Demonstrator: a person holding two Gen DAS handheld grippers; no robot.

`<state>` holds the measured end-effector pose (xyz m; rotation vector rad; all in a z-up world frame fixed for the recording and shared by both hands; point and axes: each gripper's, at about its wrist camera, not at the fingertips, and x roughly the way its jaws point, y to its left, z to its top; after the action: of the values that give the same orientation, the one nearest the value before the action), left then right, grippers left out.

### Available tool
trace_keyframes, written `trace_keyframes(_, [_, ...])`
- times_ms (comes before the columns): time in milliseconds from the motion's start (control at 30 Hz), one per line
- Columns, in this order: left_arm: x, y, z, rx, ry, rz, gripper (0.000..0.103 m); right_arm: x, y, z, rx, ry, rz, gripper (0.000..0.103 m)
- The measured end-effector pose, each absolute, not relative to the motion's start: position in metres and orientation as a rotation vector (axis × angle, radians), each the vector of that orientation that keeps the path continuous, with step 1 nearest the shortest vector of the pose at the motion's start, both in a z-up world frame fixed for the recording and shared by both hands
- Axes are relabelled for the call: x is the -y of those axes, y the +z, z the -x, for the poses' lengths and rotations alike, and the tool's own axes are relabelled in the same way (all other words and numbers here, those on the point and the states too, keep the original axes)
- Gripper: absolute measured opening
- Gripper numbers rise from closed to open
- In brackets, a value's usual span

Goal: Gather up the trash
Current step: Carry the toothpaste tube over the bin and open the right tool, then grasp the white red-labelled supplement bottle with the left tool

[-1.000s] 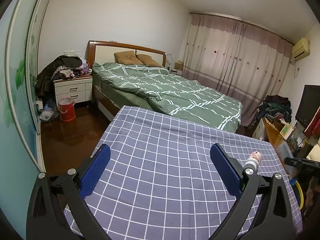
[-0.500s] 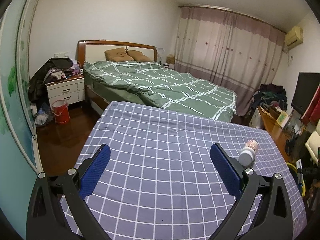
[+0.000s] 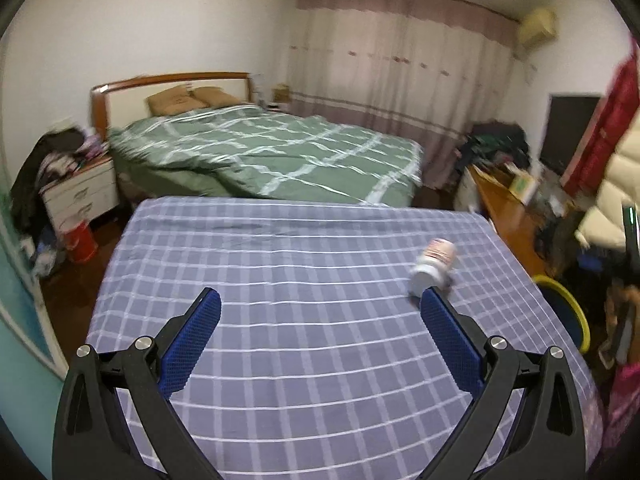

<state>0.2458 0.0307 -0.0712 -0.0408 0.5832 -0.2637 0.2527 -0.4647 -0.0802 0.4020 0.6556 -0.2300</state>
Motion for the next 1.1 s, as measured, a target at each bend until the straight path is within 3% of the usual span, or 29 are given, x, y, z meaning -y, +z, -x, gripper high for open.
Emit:
trace_keyframes(133, [0.015,-0.062,-0.248,-0.599,-0.362,-0.054,0.098,0.421,-0.064,-0.259,-0.583,-0.142,-0.362,0.059])
trace_keyframes(500, [0.135,-0.074,-0.302,-0.667,-0.547,-0.244,0.098,0.406,-0.096,-0.269,-0.638,-0.115,-0.313,0.059])
trace_keyframes(833, [0.168,-0.118,-0.378,-0.806,-0.574,-0.311,0.097,0.404,-0.104,-0.271,-0.663,-0.069,-0.336,0.061])
trace_keyframes(1000, [0.174,-0.133,-0.399,-0.863,-0.596,-0.321,0.080,0.403,-0.105,-0.272,-0.670,-0.058,-0.338,0.063])
trace_keyframes(1100, [0.174,-0.140,-0.408,-0.899,-0.617,-0.303,0.074,0.404,-0.106,-0.272,-0.671,-0.061,-0.341,0.063])
